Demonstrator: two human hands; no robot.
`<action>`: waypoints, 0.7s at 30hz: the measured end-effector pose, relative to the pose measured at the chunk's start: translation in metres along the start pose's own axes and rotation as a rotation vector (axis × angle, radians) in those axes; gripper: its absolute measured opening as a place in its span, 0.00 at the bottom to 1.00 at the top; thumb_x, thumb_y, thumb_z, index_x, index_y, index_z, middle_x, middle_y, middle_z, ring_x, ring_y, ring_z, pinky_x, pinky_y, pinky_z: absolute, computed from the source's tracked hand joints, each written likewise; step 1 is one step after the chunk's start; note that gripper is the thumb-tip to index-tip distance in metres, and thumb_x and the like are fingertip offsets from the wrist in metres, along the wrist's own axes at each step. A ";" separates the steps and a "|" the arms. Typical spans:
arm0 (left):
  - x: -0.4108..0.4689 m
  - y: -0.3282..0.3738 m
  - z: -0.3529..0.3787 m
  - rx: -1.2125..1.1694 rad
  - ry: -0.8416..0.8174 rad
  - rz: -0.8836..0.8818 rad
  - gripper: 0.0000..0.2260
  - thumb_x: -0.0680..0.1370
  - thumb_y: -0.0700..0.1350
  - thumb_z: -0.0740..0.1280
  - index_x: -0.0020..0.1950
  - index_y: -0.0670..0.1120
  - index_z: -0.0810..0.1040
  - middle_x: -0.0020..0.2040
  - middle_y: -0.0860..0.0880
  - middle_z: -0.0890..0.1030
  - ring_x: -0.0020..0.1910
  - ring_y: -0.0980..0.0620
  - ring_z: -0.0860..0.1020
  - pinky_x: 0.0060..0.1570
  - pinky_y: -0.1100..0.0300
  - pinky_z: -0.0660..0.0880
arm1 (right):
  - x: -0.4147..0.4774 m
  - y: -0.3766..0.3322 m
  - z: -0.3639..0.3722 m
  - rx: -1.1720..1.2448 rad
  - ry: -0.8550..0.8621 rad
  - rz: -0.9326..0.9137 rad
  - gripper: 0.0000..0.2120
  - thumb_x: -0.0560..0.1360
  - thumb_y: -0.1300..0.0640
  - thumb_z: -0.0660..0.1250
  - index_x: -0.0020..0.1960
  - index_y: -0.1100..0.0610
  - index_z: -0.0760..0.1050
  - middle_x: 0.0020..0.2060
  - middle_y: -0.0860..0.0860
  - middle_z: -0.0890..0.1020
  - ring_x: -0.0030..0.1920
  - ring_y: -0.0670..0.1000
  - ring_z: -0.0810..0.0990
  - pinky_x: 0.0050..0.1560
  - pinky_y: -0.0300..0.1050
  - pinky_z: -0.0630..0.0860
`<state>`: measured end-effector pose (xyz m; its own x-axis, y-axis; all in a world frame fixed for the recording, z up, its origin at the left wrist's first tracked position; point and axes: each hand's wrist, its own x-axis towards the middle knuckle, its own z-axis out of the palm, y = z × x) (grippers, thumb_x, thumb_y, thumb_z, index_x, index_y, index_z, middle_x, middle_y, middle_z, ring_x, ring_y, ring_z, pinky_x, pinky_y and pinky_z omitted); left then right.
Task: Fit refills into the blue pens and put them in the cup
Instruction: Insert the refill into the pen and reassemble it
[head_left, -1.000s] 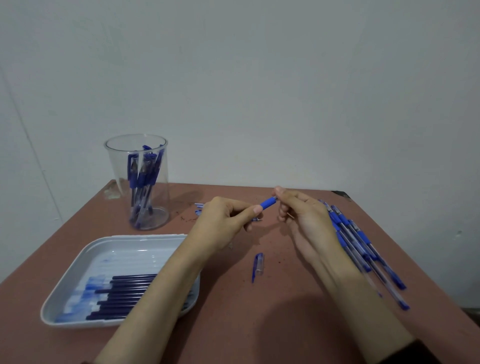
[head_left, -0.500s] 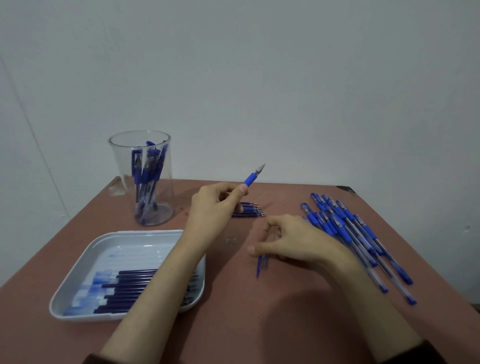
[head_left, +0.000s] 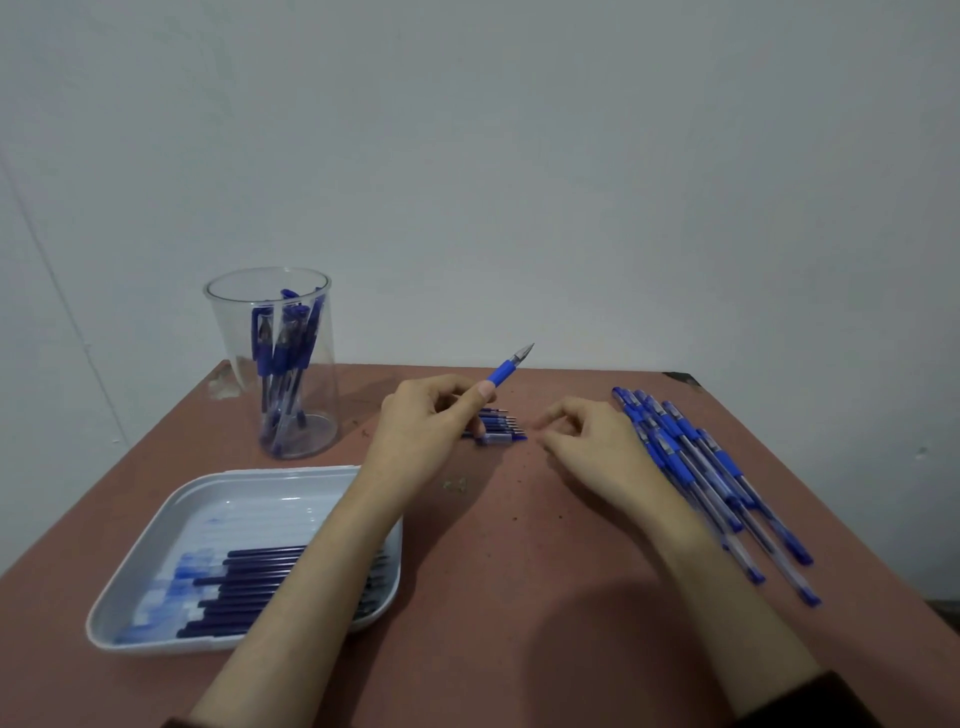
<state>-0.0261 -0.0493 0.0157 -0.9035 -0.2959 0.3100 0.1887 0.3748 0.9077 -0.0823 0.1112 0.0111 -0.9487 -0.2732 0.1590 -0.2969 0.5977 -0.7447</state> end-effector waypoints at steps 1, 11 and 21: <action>0.000 0.000 0.000 0.008 0.000 0.002 0.10 0.78 0.49 0.65 0.46 0.46 0.83 0.29 0.51 0.78 0.22 0.64 0.70 0.28 0.72 0.63 | 0.000 0.000 0.004 -0.049 0.037 -0.055 0.05 0.74 0.58 0.66 0.46 0.49 0.78 0.34 0.47 0.77 0.38 0.48 0.77 0.36 0.40 0.72; 0.003 -0.001 -0.003 -0.012 0.030 -0.001 0.09 0.78 0.49 0.66 0.44 0.47 0.84 0.28 0.52 0.77 0.22 0.63 0.68 0.32 0.62 0.64 | 0.003 0.002 0.034 -0.471 0.012 -0.264 0.16 0.77 0.45 0.64 0.65 0.43 0.74 0.45 0.46 0.66 0.56 0.51 0.71 0.44 0.43 0.63; 0.002 -0.003 -0.004 0.013 0.021 -0.002 0.10 0.78 0.50 0.66 0.45 0.47 0.84 0.28 0.53 0.78 0.24 0.63 0.69 0.35 0.61 0.66 | 0.000 -0.004 0.026 -0.360 -0.047 -0.333 0.06 0.76 0.50 0.68 0.51 0.50 0.76 0.46 0.43 0.74 0.53 0.47 0.72 0.45 0.39 0.63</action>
<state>-0.0275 -0.0541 0.0149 -0.8954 -0.3152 0.3144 0.1820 0.3854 0.9046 -0.0783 0.0893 -0.0030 -0.7926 -0.5224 0.3145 -0.6095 0.6923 -0.3862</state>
